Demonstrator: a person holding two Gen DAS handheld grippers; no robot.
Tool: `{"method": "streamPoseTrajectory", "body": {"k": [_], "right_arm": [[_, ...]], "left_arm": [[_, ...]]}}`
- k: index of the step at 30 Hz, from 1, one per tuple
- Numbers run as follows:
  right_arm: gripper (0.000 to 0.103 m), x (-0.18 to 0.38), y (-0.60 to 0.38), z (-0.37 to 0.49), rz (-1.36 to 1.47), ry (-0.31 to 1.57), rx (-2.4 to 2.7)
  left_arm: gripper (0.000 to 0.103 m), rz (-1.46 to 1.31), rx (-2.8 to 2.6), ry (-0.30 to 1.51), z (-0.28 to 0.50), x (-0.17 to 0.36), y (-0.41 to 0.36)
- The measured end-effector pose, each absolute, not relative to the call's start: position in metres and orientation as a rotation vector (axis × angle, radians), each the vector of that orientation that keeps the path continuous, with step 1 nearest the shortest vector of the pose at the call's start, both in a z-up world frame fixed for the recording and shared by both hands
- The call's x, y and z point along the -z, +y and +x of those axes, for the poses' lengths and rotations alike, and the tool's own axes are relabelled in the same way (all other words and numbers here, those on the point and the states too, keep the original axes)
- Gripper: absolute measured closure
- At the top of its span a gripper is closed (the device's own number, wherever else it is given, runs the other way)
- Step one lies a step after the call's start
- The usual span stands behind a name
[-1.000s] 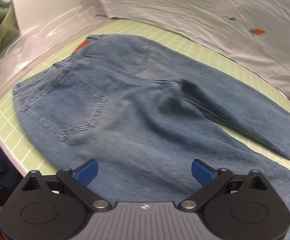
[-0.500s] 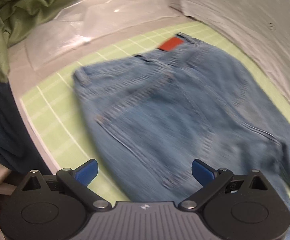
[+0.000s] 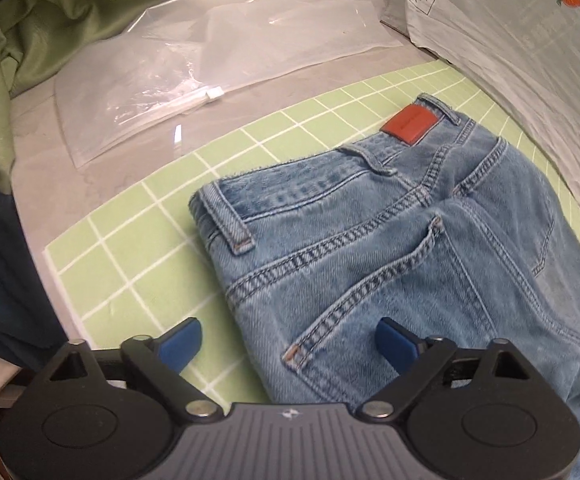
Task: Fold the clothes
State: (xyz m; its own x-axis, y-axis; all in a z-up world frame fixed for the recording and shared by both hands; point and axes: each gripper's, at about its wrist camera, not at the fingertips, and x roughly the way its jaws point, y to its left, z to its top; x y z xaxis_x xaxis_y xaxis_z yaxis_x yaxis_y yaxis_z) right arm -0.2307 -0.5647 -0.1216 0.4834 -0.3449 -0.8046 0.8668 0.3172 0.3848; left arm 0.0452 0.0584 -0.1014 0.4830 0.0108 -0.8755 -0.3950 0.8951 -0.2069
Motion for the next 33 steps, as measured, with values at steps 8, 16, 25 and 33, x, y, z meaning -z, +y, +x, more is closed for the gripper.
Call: {"method": "streamPoseTrajectory", "body": {"k": [8,16,25,33], "right_arm": [[0.005,0.122,-0.608,-0.238,0.906,0.666,0.966],[0.046,0.118,-0.665,-0.250,0.910,0.659,1.074],[0.098,0.089,-0.689,-0.269,1.022,0.526,0.956],[0.099,0.016,-0.688,-0.264,0.931,0.323,0.883]], "left_arm": [[0.027,-0.467,-0.327,0.992,0.047,0.101,0.054],[0.063,-0.583,-0.409,0.948,0.047,0.097,0.056],[0.096,-0.638,-0.523,0.887,0.049,0.064,0.047],[0.096,-0.611,-0.539,0.799,0.049,0.017,0.033]]}}
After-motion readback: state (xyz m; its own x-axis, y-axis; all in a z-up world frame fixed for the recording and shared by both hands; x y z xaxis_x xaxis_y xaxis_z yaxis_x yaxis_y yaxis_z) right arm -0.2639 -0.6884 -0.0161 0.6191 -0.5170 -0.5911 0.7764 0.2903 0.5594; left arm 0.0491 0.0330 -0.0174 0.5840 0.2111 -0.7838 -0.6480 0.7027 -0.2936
